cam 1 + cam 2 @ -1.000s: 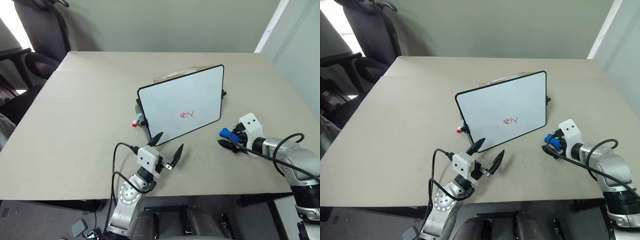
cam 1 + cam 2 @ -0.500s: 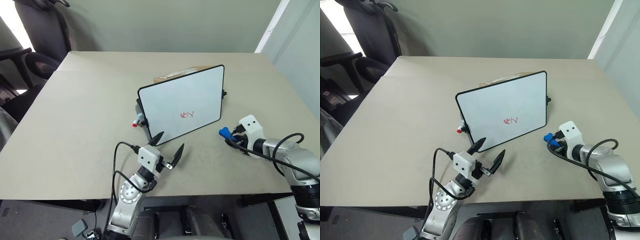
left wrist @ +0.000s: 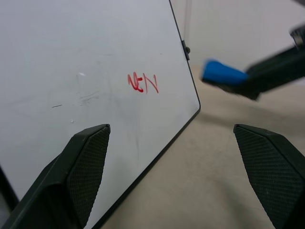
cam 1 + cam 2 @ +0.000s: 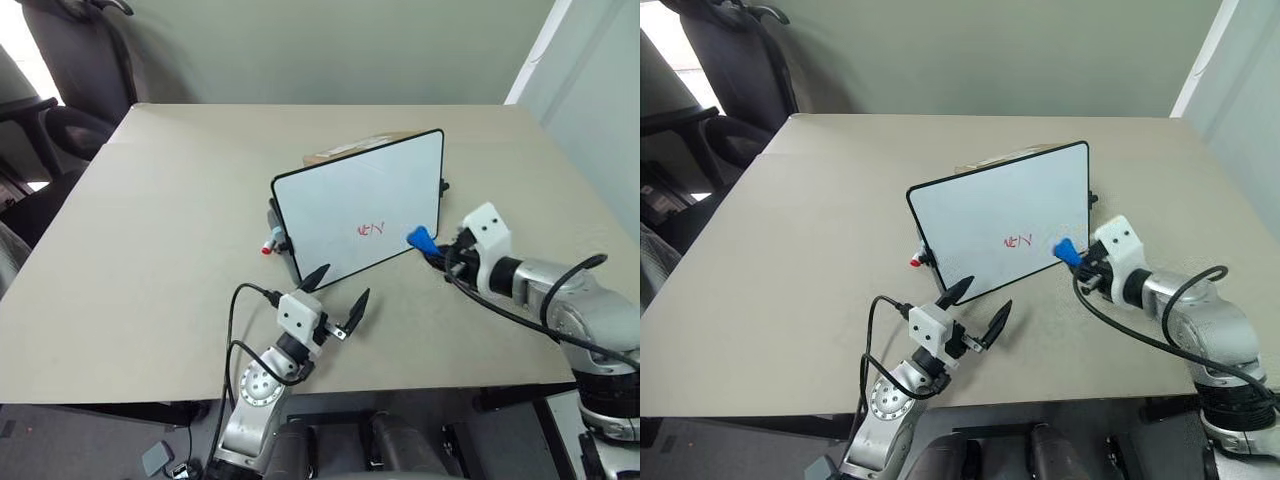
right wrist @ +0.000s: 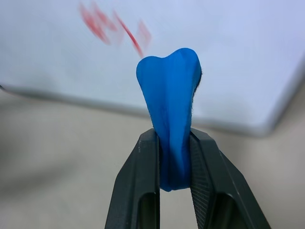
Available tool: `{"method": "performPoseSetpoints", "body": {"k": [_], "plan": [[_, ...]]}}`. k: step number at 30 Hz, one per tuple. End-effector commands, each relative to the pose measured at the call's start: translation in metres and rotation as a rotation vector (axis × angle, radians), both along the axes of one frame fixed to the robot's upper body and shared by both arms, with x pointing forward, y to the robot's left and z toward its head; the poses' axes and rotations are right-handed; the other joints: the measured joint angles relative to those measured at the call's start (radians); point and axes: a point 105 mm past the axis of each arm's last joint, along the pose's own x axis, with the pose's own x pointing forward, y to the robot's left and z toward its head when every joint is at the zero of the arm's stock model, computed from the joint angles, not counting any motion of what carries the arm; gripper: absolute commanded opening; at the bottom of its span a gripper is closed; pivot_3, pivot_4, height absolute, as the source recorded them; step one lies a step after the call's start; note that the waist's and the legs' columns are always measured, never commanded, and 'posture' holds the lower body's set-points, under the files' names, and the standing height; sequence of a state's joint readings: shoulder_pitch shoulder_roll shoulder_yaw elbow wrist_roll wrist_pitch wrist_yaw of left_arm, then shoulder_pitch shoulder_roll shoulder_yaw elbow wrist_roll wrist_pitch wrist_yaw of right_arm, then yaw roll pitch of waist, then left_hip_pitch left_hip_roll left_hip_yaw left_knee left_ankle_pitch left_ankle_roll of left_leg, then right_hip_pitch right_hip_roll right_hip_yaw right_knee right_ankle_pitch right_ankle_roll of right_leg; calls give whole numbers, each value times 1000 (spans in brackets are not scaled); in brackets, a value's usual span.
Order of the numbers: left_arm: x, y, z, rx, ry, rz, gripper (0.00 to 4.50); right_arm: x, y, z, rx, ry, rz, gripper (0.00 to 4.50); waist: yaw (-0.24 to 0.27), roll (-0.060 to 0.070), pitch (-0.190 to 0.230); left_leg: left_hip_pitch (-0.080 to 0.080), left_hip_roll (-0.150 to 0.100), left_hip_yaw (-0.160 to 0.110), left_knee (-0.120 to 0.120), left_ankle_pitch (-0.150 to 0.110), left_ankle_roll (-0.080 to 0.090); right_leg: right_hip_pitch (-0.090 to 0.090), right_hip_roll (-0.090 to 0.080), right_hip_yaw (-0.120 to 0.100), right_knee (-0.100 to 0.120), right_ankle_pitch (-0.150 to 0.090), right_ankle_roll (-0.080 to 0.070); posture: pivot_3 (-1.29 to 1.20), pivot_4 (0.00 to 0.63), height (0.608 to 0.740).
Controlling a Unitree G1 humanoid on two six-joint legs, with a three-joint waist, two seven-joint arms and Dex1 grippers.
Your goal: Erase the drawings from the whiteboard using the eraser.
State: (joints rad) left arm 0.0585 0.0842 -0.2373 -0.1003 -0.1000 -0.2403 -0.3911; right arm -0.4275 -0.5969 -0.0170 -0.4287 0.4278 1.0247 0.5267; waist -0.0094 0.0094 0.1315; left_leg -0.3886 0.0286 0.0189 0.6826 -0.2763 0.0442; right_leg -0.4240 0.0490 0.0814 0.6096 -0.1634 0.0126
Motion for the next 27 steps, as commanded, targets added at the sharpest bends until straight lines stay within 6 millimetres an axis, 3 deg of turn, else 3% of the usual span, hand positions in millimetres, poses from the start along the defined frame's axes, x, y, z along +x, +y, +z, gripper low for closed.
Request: {"method": "performPoseSetpoints", "body": {"k": [1,7,14,21,27], "plan": [[0,-1,9,-9,-36,-8,4500,5,17,8,14,-44,25,498,1,0,0,0,0,0,0,0,0,0,0,0,0,0,0,0,150,740],[-1,-1,9,-4,-37,-7,4500,19,30,8,42,-46,15,498,5,0,0,0,0,0,0,0,0,0,0,0,0,0,0,0,150,740],[-3,1,10,-7,-39,-4,4500,33,29,-6,48,-1,-55,498,5,0,0,0,0,0,-1,0,0,-1,0,0,1,0,-1,0,150,740],[-6,1,11,-5,-40,-8,4500,30,24,-36,-16,85,-77,498,4,0,0,1,0,0,0,0,0,0,0,0,1,3,-2,0,150,740],[-6,2,12,-4,-40,-5,4500,32,19,-37,-33,84,-95,498,2,0,0,1,0,0,0,1,-1,-1,0,0,1,4,-3,0,150,740]]}}
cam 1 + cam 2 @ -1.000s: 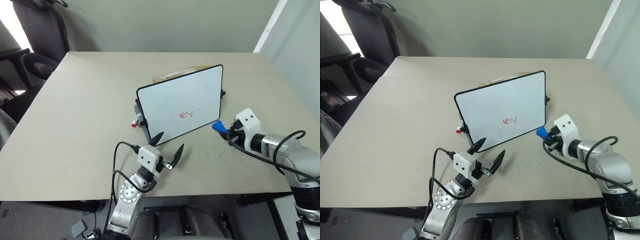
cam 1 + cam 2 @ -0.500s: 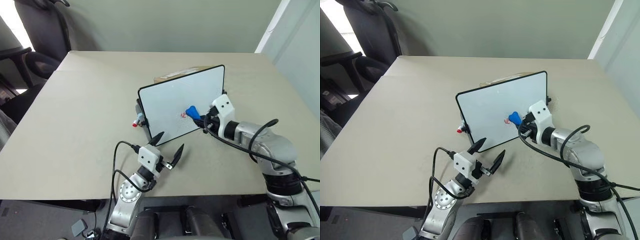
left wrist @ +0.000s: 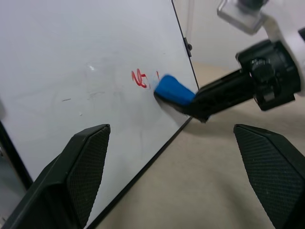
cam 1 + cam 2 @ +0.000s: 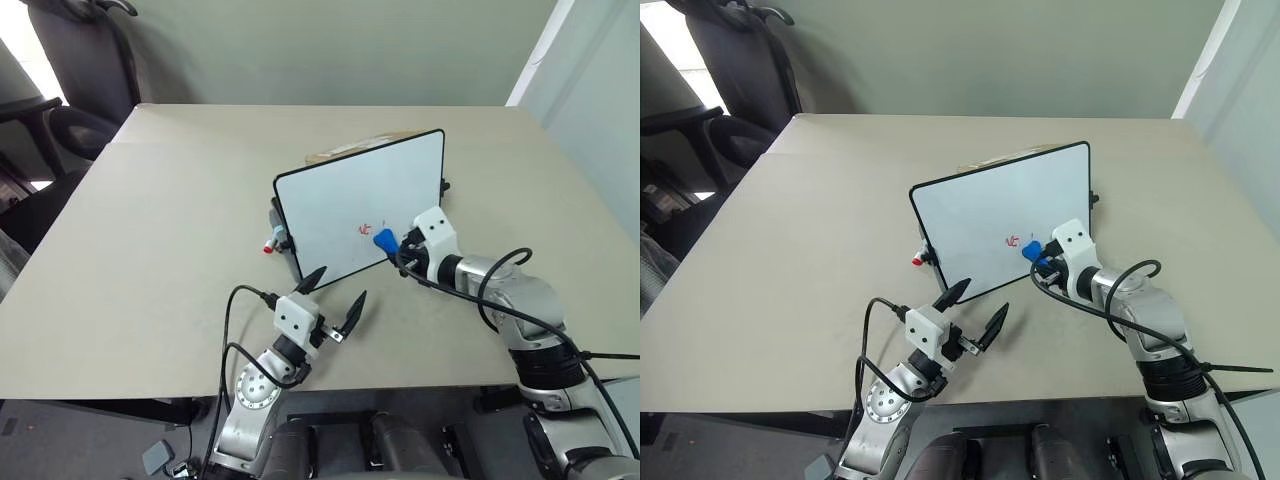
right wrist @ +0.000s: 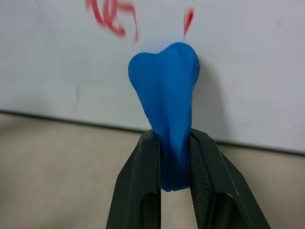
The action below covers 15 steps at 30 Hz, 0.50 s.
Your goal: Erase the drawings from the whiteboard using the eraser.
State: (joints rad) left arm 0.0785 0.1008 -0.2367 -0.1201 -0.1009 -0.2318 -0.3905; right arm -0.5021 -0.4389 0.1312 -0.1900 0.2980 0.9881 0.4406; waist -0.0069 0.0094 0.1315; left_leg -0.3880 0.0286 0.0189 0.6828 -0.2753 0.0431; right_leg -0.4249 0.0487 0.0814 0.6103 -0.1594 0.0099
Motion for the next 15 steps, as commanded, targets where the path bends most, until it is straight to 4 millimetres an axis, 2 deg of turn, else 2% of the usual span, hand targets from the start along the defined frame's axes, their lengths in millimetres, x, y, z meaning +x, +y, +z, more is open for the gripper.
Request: {"method": "performPoseSetpoints", "body": {"k": [1,5,10,15], "plan": [[-3,-2,14,-16,-49,-10,4500,5,-7,11,-19,-44,-26,498,0,0,0,0,0,0,0,0,0,0,0,0,0,0,0,0,150,740],[-3,-2,14,-17,-50,-13,4500,10,-7,24,-12,-97,-27,498,0,0,0,0,0,0,0,0,0,0,0,0,0,0,0,0,150,740],[-1,-1,14,-18,-49,-8,4500,13,0,58,43,-191,-12,498,-5,0,0,-1,0,0,0,0,-1,-1,0,0,0,1,-1,0,150,740],[0,0,13,-15,-48,-8,4500,13,2,62,40,-207,-8,498,-5,0,0,-1,0,0,-1,0,-1,-2,0,0,0,0,-1,0,150,740]]}}
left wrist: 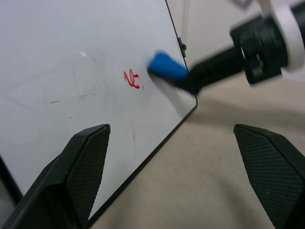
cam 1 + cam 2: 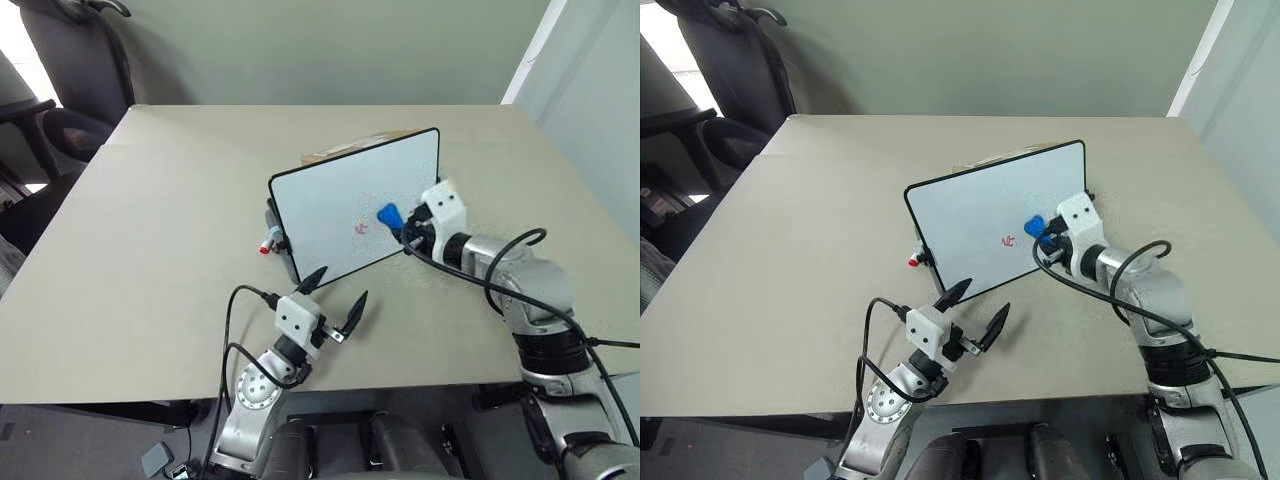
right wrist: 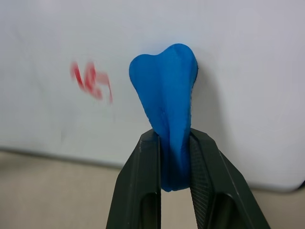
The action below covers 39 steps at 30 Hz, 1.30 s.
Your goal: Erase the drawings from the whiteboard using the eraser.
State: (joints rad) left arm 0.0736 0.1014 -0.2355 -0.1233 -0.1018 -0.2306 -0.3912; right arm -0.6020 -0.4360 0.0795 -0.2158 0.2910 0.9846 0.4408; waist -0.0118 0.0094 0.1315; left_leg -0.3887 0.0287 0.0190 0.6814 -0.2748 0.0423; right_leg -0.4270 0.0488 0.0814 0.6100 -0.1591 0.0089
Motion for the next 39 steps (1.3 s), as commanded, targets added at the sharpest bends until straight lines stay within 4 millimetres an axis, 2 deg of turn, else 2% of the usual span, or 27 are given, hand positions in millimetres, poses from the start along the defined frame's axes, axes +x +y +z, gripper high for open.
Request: {"method": "performPoseSetpoints", "body": {"k": [1,3,8,12,15,23,29,32,36,39], "plan": [[-1,0,11,-15,-41,-7,4500,1,1,13,14,-53,-8,498,0,0,0,0,0,0,0,0,0,0,0,0,0,0,0,0,150,740],[-1,-1,11,-14,-41,-8,4500,1,0,2,-3,-19,-13,498,0,0,0,-1,0,0,0,0,0,-1,0,0,0,-1,0,0,150,740],[1,-1,10,-13,-40,-9,4500,-8,-6,-44,-77,136,-19,498,0,0,0,0,0,0,0,-1,0,0,0,0,0,-1,0,0,150,740],[1,-2,10,-11,-39,-10,4500,-14,-5,-53,-93,161,2,498,-1,0,0,0,0,0,0,0,0,0,0,0,0,0,0,0,150,740],[2,-1,10,-11,-38,-8,4500,-10,-3,-42,-74,118,1,498,-1,0,0,0,0,0,0,0,0,0,0,0,0,0,0,0,150,740],[3,-2,10,-13,-39,-10,4500,-7,14,19,26,-81,62,498,-7,0,0,-1,0,0,0,0,0,-1,0,0,0,0,0,0,150,740],[2,-2,10,-16,-41,-9,4500,-13,27,26,21,-105,111,498,-3,0,0,-1,0,0,0,-1,0,-1,0,0,0,-2,-1,0,150,740],[2,-2,11,-17,-42,-9,4500,-14,28,9,3,-55,118,498,-3,0,0,-2,0,0,0,-1,1,-1,0,0,0,-2,-1,0,150,740],[1,-2,11,-19,-43,-10,4500,-22,27,-30,-63,64,134,498,-3,0,0,-1,0,0,0,-2,1,-1,0,0,0,-3,-2,0,150,740],[0,-1,12,-20,-44,-6,4500,-25,23,-46,-85,102,127,498,-2,0,0,-1,0,0,0,-2,0,-1,0,0,0,-4,-1,0,150,740]]}}
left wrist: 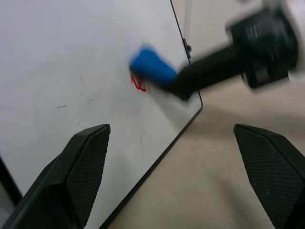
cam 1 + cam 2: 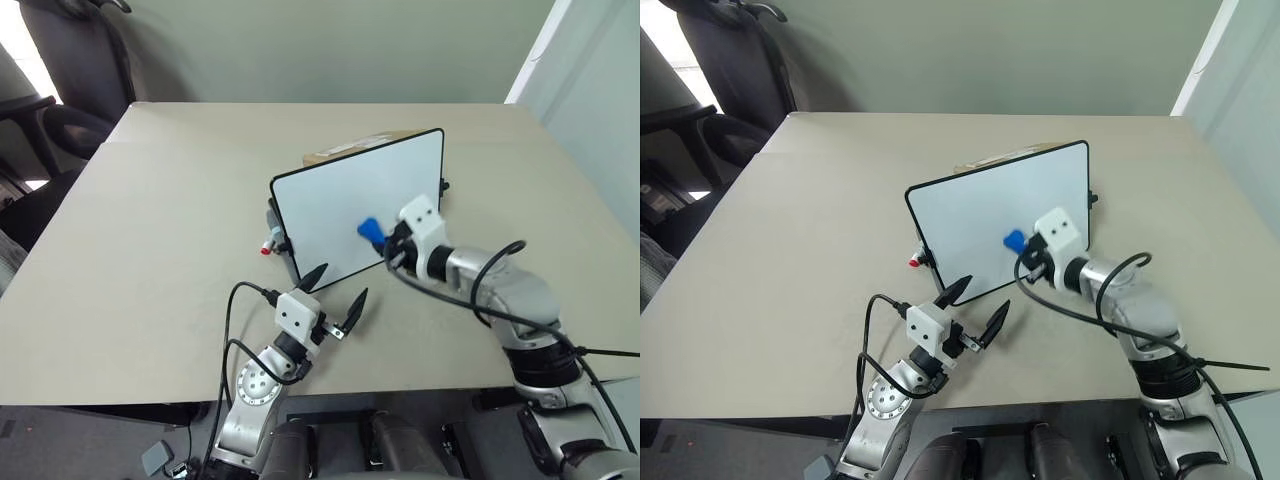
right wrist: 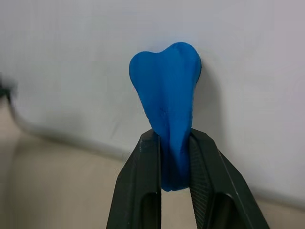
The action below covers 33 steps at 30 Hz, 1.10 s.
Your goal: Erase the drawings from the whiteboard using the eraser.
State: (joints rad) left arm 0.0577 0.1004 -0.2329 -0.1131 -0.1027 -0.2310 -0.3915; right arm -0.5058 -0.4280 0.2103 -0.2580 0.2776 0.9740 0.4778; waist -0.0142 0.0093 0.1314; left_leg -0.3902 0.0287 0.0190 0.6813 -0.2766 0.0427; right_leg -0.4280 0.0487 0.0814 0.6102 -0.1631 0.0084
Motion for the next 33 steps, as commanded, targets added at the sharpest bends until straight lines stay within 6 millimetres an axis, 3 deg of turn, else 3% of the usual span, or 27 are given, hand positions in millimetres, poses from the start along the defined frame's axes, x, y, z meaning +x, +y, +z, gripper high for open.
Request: {"method": "performPoseSetpoints", "body": {"k": [1,3,9,13,17,23,26,29,33], "plan": [[-3,-1,11,-21,-39,-4,4500,-1,-3,-7,-35,7,1,498,0,0,0,0,0,0,0,0,0,0,0,0,0,0,1,0,150,740],[-3,0,11,-19,-39,-2,4500,0,-4,-7,-40,4,-4,498,-1,0,0,0,0,0,0,0,0,0,0,0,0,1,1,0,150,740],[-3,1,11,-14,-39,-4,4500,11,1,43,51,-159,-9,498,-2,0,0,0,0,0,0,1,-1,0,0,0,0,3,0,0,150,740],[-3,1,11,-14,-38,-8,4500,14,1,58,64,-203,-17,498,-3,0,0,0,0,0,0,1,-1,-1,0,0,0,3,0,0,150,740],[-3,1,11,-16,-38,-8,4500,14,0,55,53,-195,-24,498,-2,0,0,0,0,0,0,1,0,0,0,0,0,2,0,0,150,740],[-4,2,11,-14,-39,-9,4500,3,-3,7,-21,-48,1,498,0,0,0,0,0,0,0,1,0,0,0,0,0,2,-1,0,150,740],[-5,3,12,-11,-40,-7,4500,1,-6,-5,-50,-15,-4,498,0,0,0,0,0,0,0,1,0,0,0,0,0,2,0,0,150,740],[-5,5,12,-9,-39,-5,4500,3,-5,3,-35,-46,-2,498,0,0,0,0,0,0,0,1,0,0,0,0,0,3,0,0,150,740],[-4,7,11,-6,-39,1,4500,6,4,32,26,-131,22,498,-2,0,0,0,0,0,0,1,-1,-1,0,0,1,3,0,0,150,740]]}}
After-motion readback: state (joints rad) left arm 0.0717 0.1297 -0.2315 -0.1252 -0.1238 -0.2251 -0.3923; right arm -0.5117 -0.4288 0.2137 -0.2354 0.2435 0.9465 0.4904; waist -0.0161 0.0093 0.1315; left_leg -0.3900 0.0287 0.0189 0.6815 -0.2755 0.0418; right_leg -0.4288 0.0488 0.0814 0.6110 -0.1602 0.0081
